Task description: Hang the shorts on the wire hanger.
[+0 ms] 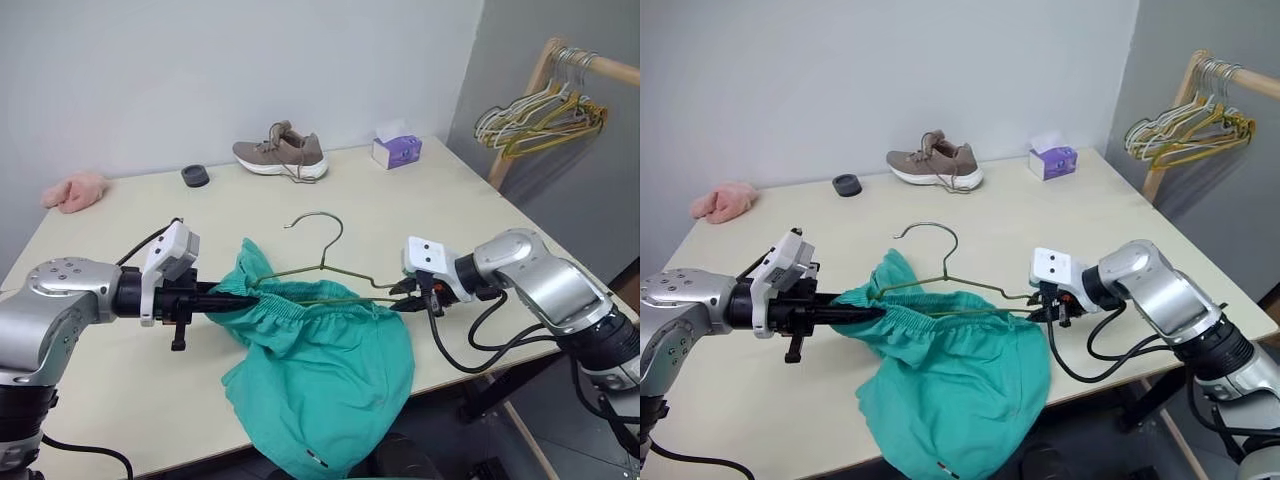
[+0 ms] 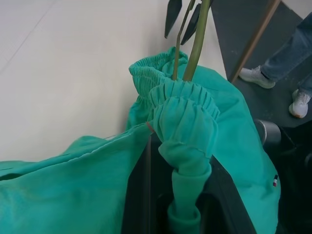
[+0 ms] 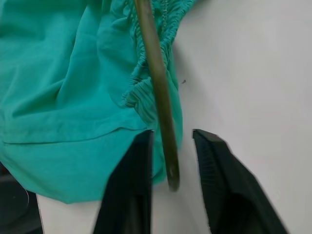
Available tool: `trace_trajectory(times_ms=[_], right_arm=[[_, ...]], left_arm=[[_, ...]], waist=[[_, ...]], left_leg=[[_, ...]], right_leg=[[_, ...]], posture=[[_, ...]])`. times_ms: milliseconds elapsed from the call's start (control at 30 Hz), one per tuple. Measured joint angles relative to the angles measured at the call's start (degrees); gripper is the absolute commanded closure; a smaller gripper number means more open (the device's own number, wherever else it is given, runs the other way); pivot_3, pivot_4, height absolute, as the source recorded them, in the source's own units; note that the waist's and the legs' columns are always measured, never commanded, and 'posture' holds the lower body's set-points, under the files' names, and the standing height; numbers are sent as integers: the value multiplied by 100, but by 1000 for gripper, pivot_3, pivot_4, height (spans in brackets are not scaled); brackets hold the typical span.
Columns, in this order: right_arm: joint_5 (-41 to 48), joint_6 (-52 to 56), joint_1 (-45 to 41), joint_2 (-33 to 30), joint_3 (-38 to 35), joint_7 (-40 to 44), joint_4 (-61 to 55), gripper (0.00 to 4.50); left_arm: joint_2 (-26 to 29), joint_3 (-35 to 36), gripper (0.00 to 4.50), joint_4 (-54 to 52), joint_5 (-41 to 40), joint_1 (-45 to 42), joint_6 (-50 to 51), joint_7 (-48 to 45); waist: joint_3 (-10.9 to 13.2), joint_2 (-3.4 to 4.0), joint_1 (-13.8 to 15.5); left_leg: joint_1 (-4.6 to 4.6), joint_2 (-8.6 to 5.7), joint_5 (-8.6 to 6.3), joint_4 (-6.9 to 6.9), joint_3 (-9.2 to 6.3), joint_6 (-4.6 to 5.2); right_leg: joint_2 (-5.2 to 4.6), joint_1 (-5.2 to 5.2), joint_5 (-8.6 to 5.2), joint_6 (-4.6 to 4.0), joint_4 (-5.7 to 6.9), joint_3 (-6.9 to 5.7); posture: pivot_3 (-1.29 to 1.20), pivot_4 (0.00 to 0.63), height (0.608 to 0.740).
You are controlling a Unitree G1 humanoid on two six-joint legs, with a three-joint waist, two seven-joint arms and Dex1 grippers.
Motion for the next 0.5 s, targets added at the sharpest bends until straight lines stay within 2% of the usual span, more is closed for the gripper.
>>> trace_trajectory(times_ms=[33, 233, 500], right_arm=[[-3, 13, 0, 8, 18, 29, -8, 4474], [6, 226, 10, 87, 87, 85, -61, 4474], [118, 398, 120, 229, 35, -72, -238, 4500]], left_arm=[[-5, -10, 4500, -1, 19, -6, -12, 10], [-85, -9, 4500, 12, 70, -13, 7, 131], [-100, 82, 2175, 218, 115, -1, -114, 248]], waist=[[0, 0, 0], [0, 0, -2], [0, 0, -7]], left_leg=[[0, 0, 0, 0, 0, 0], [0, 0, 0, 1, -1, 0], [0, 0, 0, 1, -2, 0]], right_leg=[[0, 1, 0, 0, 0, 1], [0, 1, 0, 1, 1, -1], [0, 0, 0, 1, 1, -1]], posture=[[-318, 0, 740], [-319, 0, 740], [-316, 0, 740]])
